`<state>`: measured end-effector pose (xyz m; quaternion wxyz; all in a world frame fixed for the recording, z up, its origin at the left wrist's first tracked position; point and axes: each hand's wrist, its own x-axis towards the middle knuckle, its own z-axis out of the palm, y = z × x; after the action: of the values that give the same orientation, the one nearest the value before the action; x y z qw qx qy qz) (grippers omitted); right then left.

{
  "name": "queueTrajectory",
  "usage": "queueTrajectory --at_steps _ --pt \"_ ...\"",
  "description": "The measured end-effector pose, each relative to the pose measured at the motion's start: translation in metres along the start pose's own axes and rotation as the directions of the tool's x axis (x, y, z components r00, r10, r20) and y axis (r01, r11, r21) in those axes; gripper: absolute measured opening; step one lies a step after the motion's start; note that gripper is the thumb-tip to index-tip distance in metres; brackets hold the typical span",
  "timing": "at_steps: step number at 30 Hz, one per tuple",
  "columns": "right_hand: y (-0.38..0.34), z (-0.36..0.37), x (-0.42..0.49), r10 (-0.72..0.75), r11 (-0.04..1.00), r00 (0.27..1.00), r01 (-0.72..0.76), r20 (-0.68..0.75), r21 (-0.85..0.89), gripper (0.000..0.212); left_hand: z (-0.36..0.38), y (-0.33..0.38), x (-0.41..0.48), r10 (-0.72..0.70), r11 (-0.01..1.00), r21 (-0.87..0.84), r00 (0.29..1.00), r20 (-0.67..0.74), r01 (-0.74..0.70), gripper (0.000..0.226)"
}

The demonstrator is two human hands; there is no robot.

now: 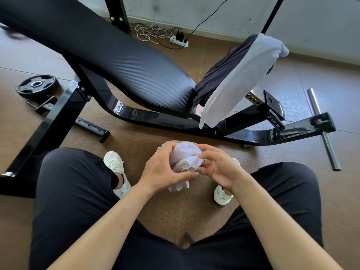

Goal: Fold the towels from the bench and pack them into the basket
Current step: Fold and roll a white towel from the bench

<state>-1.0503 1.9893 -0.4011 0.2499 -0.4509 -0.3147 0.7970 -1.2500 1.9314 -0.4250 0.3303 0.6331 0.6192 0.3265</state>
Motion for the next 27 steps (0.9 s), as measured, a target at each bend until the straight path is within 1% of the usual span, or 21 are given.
queueTrajectory --at_steps 2,3,6,7,8,9,11,13,14,15,19,21,23,25,27 --pt "0.001 0.002 -0.001 -0.010 1.000 0.999 0.009 0.049 0.021 0.052 0.002 -0.001 0.001 -0.010 1.000 -0.012 0.999 -0.042 0.009 0.070" --pt "0.001 0.002 -0.001 -0.019 1.000 0.998 0.017 0.068 0.024 0.054 0.002 -0.002 0.002 -0.026 0.998 -0.055 0.999 -0.048 0.024 0.068" --pt "0.000 0.001 -0.001 -0.066 0.998 0.994 0.065 0.091 0.016 0.050 -0.004 -0.001 0.006 -0.136 0.954 -0.272 0.991 -0.017 0.127 0.051" --pt "0.000 0.001 -0.001 -0.095 0.995 0.991 0.098 0.091 -0.030 0.047 -0.006 0.000 0.007 -0.166 0.926 -0.343 0.986 0.012 0.159 0.042" --pt "0.000 0.000 0.000 -0.134 0.982 0.988 0.143 0.076 -0.128 0.045 -0.007 0.001 0.008 -0.187 0.894 -0.407 0.981 0.043 0.188 0.035" --pt "0.001 0.000 -0.001 -0.179 0.946 0.982 0.187 0.057 -0.264 0.045 -0.007 0.002 0.008 -0.203 0.858 -0.468 0.977 0.068 0.211 0.032" --pt "0.002 0.002 -0.001 -0.264 0.819 0.964 0.238 0.025 -0.522 0.048 -0.007 0.004 0.007 -0.241 0.783 -0.570 0.966 0.090 0.249 0.034" --pt "0.004 0.005 -0.001 -0.312 0.710 0.949 0.268 0.051 -0.651 0.052 -0.008 0.005 0.008 -0.288 0.716 -0.642 0.953 0.088 0.276 0.038" --pt "0.005 0.006 -0.001 -0.309 0.683 0.949 0.272 0.070 -0.678 0.055 -0.008 0.005 0.008 -0.315 0.678 -0.676 0.945 0.088 0.289 0.037" --pt "0.005 0.007 -0.001 -0.288 0.680 0.954 0.263 0.080 -0.685 0.058 -0.009 0.005 0.009 -0.343 0.631 -0.715 0.935 0.090 0.301 0.034" --pt "0.008 0.011 -0.002 -0.192 0.749 0.970 0.244 0.151 -0.616 0.065 -0.013 0.008 0.011 -0.462 0.446 -0.833 0.882 0.099 0.327 0.032" --pt "0.011 0.013 -0.002 -0.205 0.749 0.964 0.265 0.168 -0.607 0.064 -0.015 0.011 0.012 -0.505 0.375 -0.869 0.857 0.101 0.324 0.030" --pt "0.013 0.013 -0.001 -0.257 0.718 0.953 0.299 0.160 -0.628 0.064 -0.017 0.012 0.012 -0.529 0.314 -0.893 0.841 0.118 0.322 0.029" --pt "0.013 0.013 0.000 -0.297 0.697 0.944 0.318 0.144 -0.643 0.064 -0.017 0.011 0.012 -0.536 0.293 -0.899 0.834 0.128 0.326 0.030" --pt "0.015 0.014 0.002 -0.317 0.685 0.940 0.317 0.124 -0.656 0.064 -0.016 0.010 0.012 -0.525 0.349 -0.880 0.845 0.102 0.323 0.031"
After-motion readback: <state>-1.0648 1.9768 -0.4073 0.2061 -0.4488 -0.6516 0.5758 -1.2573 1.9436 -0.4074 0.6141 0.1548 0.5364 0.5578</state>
